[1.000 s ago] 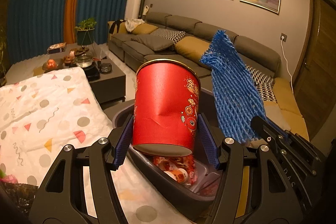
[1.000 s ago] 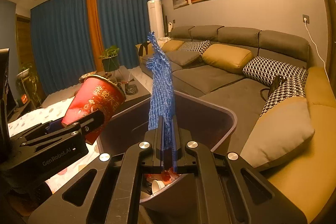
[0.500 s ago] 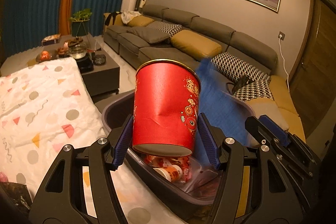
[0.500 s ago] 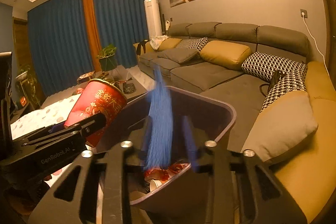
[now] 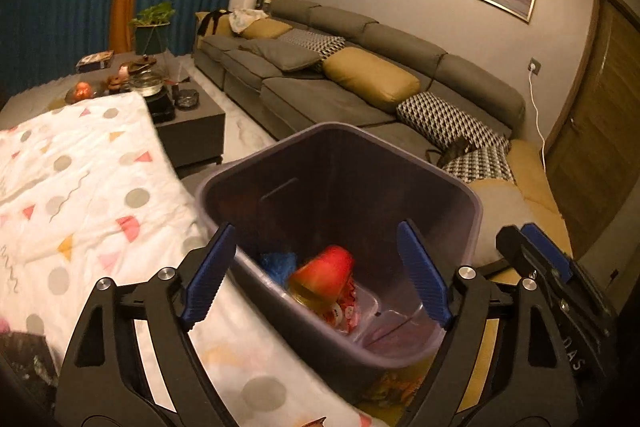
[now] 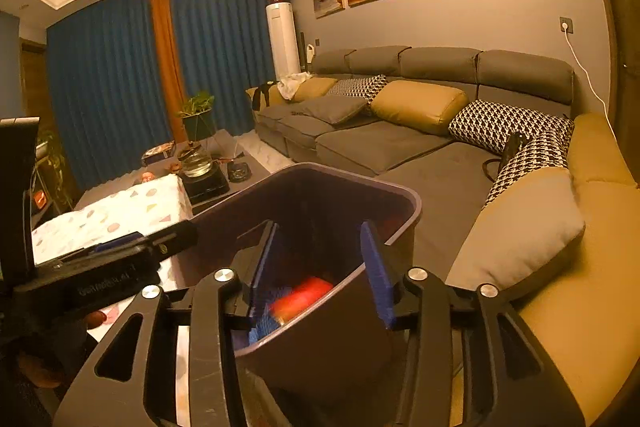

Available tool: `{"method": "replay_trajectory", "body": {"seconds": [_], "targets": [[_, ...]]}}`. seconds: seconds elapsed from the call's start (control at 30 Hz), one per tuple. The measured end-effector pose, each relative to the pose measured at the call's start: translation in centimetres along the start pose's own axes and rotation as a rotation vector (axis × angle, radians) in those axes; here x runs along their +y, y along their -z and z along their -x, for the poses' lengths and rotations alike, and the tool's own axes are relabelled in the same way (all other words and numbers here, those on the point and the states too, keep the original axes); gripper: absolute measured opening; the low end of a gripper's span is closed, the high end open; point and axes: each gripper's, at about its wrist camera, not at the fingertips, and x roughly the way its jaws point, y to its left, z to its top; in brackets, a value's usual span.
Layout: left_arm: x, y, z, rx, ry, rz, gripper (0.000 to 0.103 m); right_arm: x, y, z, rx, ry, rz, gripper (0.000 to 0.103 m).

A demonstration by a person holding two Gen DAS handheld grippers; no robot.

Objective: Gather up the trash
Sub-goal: 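Move both open tools back to the trash pile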

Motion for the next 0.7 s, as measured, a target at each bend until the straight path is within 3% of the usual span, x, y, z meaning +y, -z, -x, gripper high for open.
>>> {"method": "replay_trajectory", "body": {"seconds": [0.37, 0.7], "targets": [[3.4, 2.3, 9.1, -0.125, -0.191, 0.043, 0.091, 2.2, 1.2, 4.8, -0.053, -0.057, 0.031, 0.065], [8.0, 6.2, 17.7, -0.204, -0.386, 0.094, 0.091, 7.3, 3.0, 8.1, -0.046, -0.18, 0.093, 0.07]]}}
